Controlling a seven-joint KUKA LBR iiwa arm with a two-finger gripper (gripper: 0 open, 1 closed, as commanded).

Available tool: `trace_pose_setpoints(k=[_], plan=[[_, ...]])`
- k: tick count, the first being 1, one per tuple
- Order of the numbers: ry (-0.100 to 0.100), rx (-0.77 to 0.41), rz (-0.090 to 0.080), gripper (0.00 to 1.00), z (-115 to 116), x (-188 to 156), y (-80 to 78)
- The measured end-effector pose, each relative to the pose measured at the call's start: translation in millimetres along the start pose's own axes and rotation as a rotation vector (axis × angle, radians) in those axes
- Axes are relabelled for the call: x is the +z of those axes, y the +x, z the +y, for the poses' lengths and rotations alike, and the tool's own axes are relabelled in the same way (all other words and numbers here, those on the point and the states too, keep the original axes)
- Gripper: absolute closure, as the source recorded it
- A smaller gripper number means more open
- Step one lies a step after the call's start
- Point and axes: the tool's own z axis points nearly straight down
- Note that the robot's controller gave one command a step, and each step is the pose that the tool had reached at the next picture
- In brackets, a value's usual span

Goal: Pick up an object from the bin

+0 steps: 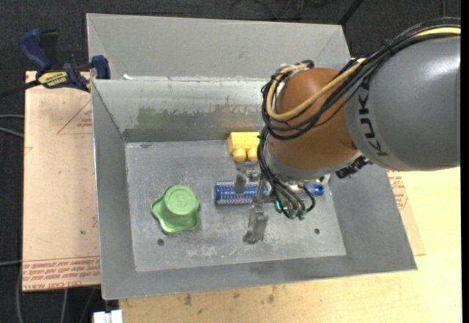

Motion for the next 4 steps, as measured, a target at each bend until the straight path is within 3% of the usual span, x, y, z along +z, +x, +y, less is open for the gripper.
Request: trace_pose_setpoints(k=[1,2,3,4], plan=[[0.001,-0.171,-0.008,0.00,-24.8,66.9,-66.6],[0.001,-0.237,-0.007,0.00,-29.7,101.1,-73.3],[0.000,-0.236,-0.007,1.00,-29.5,100.2,-73.4],[0.001,-0.198,-0.019,1.00,-15.8,-136.9,-55.6]])
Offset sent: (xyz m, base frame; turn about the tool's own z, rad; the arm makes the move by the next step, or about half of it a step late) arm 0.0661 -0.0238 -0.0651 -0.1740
